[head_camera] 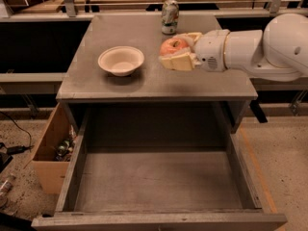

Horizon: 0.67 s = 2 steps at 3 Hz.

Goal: Place apple into top drawer

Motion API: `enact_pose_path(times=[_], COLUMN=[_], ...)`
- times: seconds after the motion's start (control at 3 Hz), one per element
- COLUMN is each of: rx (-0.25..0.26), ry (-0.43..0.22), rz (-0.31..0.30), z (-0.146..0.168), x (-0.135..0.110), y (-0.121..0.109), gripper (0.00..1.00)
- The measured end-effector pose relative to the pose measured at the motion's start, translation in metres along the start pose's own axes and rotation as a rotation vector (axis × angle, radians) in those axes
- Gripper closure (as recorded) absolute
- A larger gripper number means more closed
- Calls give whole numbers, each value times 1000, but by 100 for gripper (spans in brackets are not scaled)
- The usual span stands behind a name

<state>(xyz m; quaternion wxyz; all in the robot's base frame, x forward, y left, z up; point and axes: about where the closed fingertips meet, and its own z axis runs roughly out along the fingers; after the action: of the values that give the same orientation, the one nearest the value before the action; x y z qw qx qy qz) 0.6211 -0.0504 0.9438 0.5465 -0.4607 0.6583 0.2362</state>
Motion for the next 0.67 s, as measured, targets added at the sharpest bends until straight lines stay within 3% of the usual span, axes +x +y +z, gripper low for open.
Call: enact_pose_path(times=[0.33, 0.67], rx=[-18, -83], ry=[50, 109], rz=[-21, 15], z=[-39, -61], x=[10, 51], y=[54, 90], gripper=[100, 100])
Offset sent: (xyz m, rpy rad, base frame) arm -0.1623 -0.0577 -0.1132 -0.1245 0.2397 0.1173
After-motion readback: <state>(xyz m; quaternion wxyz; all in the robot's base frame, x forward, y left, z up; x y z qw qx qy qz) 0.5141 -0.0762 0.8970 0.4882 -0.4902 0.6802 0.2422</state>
